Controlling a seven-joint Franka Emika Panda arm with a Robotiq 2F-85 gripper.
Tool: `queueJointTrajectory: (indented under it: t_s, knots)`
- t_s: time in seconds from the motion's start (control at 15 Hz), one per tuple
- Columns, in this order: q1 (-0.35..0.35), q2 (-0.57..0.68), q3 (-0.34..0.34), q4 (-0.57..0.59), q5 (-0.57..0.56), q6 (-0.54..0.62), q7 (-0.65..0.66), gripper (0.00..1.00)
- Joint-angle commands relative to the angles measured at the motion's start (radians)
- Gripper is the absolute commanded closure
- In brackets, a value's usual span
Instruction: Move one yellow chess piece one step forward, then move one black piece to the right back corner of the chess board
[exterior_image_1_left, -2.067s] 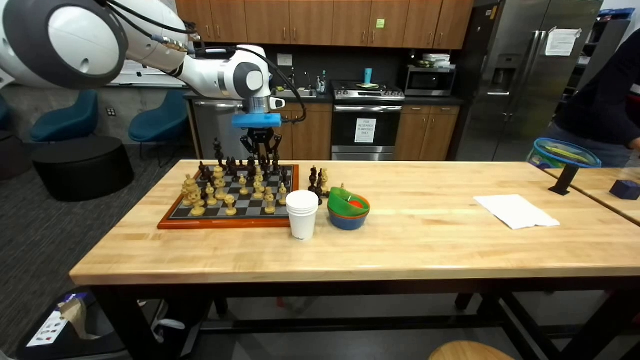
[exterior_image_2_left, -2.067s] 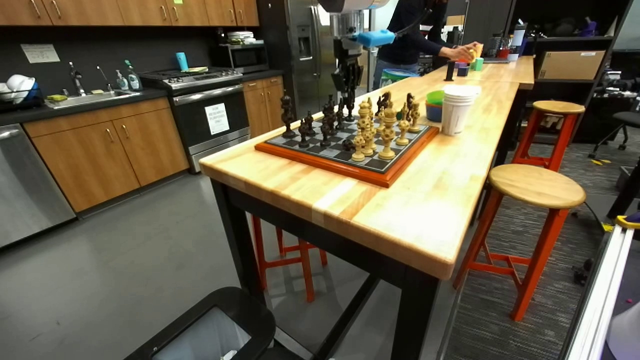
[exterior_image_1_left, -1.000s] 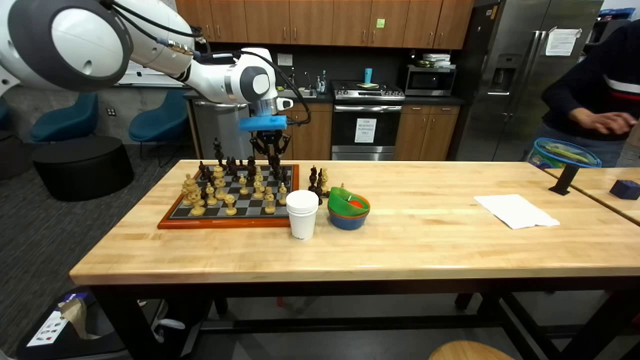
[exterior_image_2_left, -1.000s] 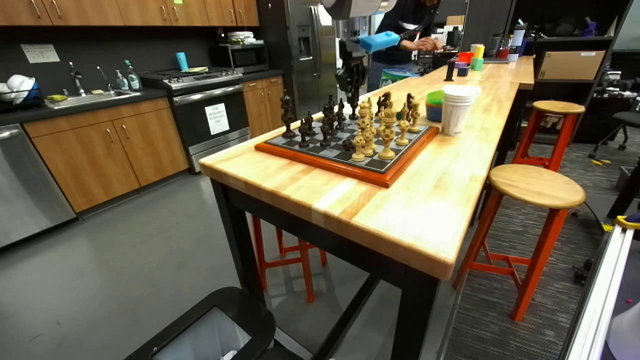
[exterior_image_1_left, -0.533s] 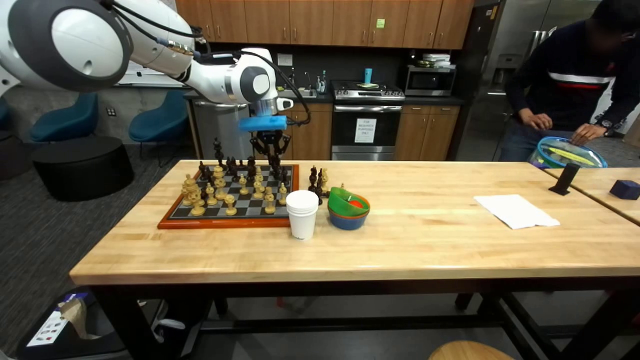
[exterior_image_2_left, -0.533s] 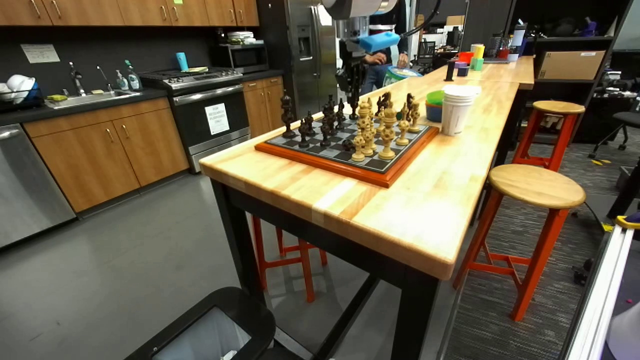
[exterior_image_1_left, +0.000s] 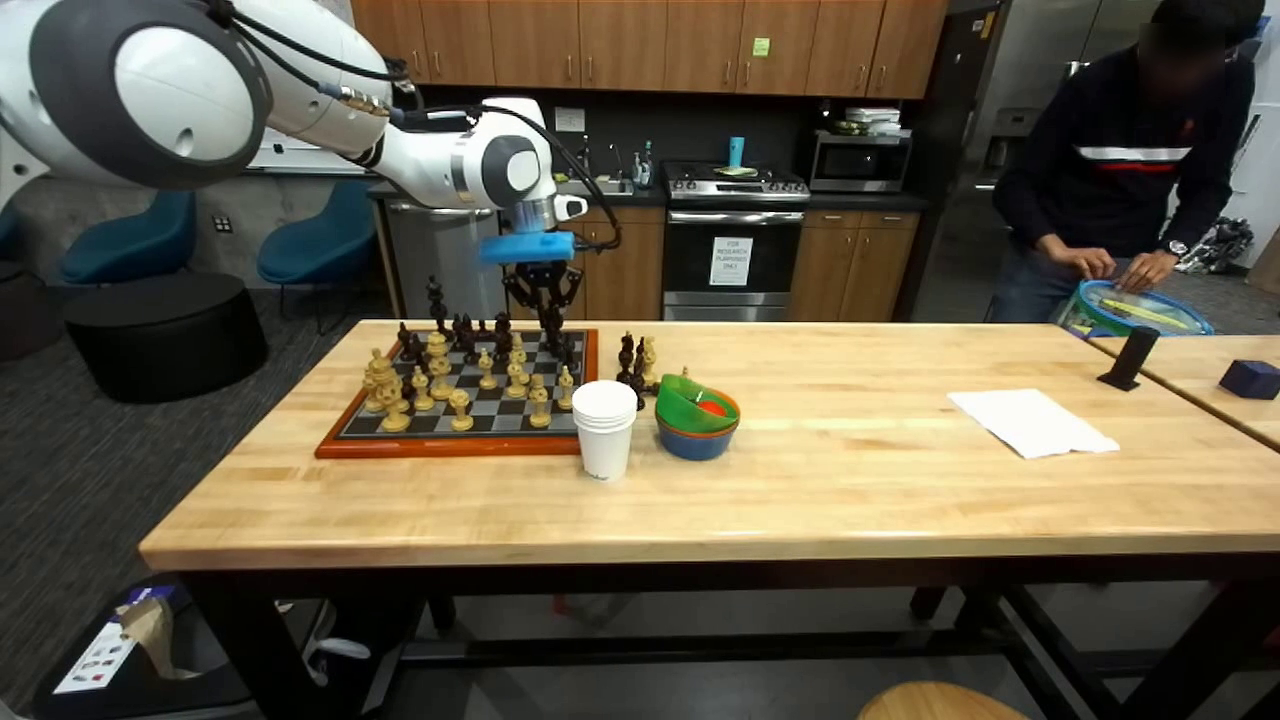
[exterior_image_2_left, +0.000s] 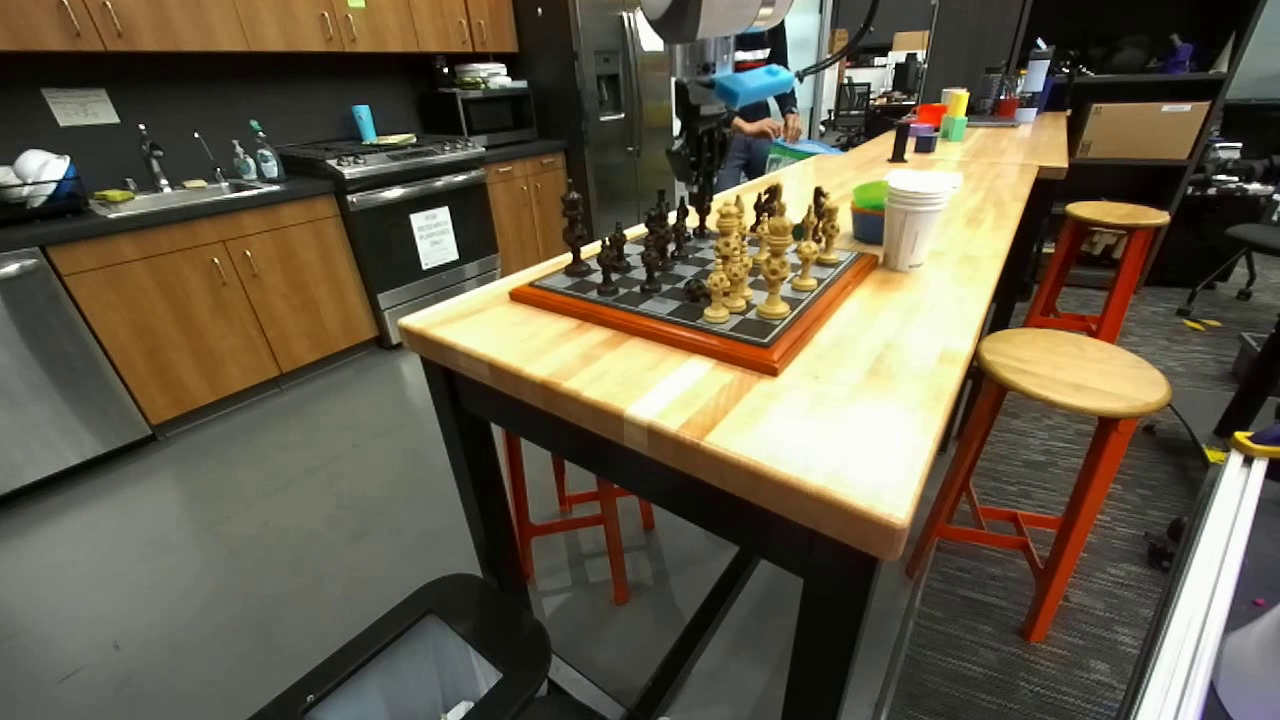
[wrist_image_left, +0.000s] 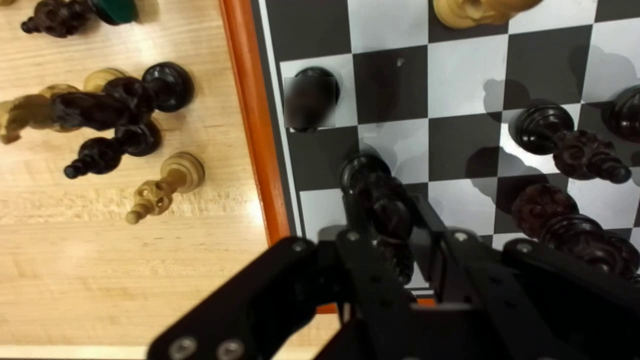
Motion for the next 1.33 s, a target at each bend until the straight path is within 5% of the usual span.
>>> queueJointTrajectory:
  t_s: [0.0, 1.27]
  knots:
    - [0.006, 0.032, -0.002, 0.051, -0.021, 0.005, 0.020, 0.94]
    - [0.011, 0.064, -0.012, 0.096, -0.076, 0.048, 0.023, 0.94]
